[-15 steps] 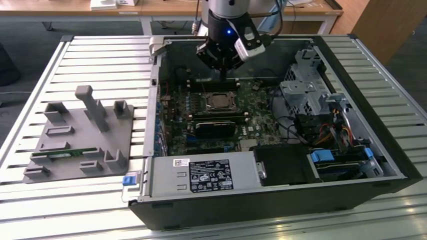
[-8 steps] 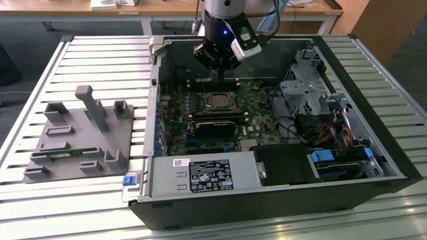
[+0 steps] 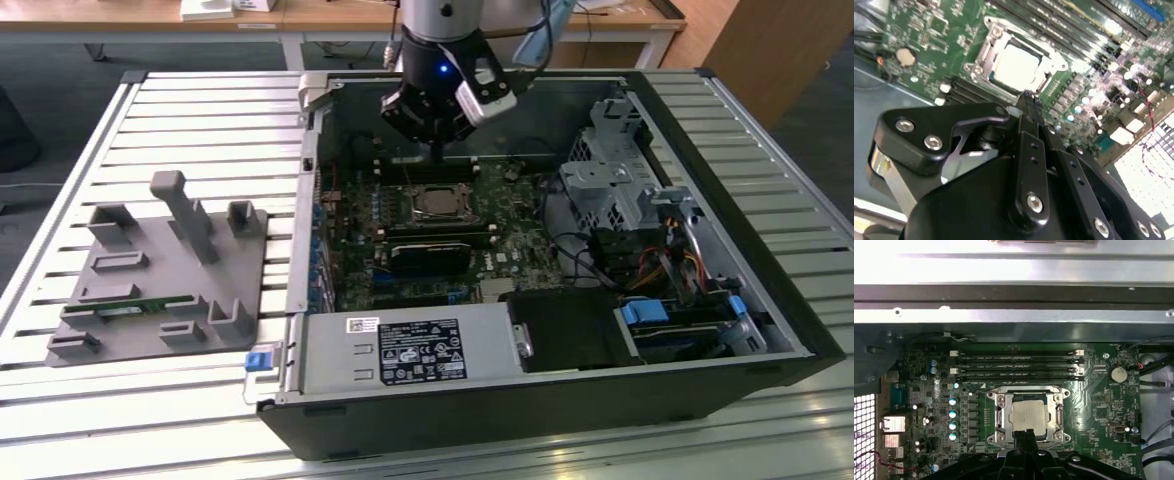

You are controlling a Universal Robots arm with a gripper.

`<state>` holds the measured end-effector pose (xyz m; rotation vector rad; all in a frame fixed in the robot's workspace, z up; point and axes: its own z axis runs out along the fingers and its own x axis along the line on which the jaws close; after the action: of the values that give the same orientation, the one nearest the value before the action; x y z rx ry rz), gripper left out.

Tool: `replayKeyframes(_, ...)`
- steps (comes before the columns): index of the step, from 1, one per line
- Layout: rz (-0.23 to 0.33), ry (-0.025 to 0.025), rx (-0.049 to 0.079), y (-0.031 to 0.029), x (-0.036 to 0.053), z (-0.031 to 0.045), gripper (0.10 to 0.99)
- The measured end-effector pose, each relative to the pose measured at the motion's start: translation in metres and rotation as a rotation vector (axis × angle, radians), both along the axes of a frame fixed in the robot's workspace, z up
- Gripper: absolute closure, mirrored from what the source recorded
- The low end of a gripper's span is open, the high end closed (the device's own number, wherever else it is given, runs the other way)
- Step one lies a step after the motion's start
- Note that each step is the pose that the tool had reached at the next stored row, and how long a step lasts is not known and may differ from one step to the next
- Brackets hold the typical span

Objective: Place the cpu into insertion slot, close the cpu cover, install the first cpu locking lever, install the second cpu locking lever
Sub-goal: 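Install the first cpu locking lever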

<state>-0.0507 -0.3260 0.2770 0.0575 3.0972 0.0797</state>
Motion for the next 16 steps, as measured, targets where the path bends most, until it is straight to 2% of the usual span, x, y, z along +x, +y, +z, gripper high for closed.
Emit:
replayKeyframes(5,0.000,-0.0001,0.000,0.0004,-0.0144,-0.0044,0.980)
replayKeyframes(10,0.000,0.0028,0.001,0.0005,-0.0153,-0.0047,0.980)
replayKeyframes(16,0.000,0.0029,0.001,0.0007,-0.0250,-0.0060,0.980)
